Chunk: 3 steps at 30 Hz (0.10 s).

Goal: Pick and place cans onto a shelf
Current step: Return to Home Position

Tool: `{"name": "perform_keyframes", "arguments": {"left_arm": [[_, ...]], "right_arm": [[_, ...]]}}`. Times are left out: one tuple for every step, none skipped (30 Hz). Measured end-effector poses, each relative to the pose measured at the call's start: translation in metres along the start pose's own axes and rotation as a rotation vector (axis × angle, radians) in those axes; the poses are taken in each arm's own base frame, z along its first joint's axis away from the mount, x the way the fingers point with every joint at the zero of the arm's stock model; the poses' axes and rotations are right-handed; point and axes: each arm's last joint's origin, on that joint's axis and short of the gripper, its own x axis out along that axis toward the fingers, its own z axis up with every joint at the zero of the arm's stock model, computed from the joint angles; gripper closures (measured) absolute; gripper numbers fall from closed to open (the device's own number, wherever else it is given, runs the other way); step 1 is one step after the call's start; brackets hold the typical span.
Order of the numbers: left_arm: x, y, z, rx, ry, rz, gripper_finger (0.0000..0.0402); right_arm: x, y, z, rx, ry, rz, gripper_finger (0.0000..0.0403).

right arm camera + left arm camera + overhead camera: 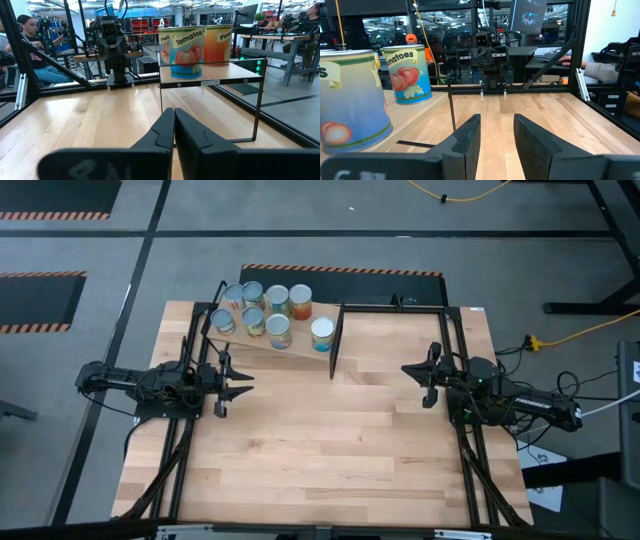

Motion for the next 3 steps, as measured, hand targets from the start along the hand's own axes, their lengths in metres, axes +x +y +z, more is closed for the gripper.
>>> {"name": "perform_keyframes", "arguments": {"left_arm": [[0.0000,0.0000,0.0001,0.000,0.000,0.000,0.0291],[0.0000,0.0000,0.0001,0.000,0.000,0.000,0.0291],[0.0000,0.0000,0.0001,0.000,0.000,0.000,0.0291]], "right_arm": [[0.0000,0.0000,0.0000,0.000,0.000,0.000,0.0386],[0.0000,0.0000,0.0000,0.000,0.000,0.000,0.0386],[0.0000,0.0000,0.0000,0.000,0.000,0.000,0.0386]]}}
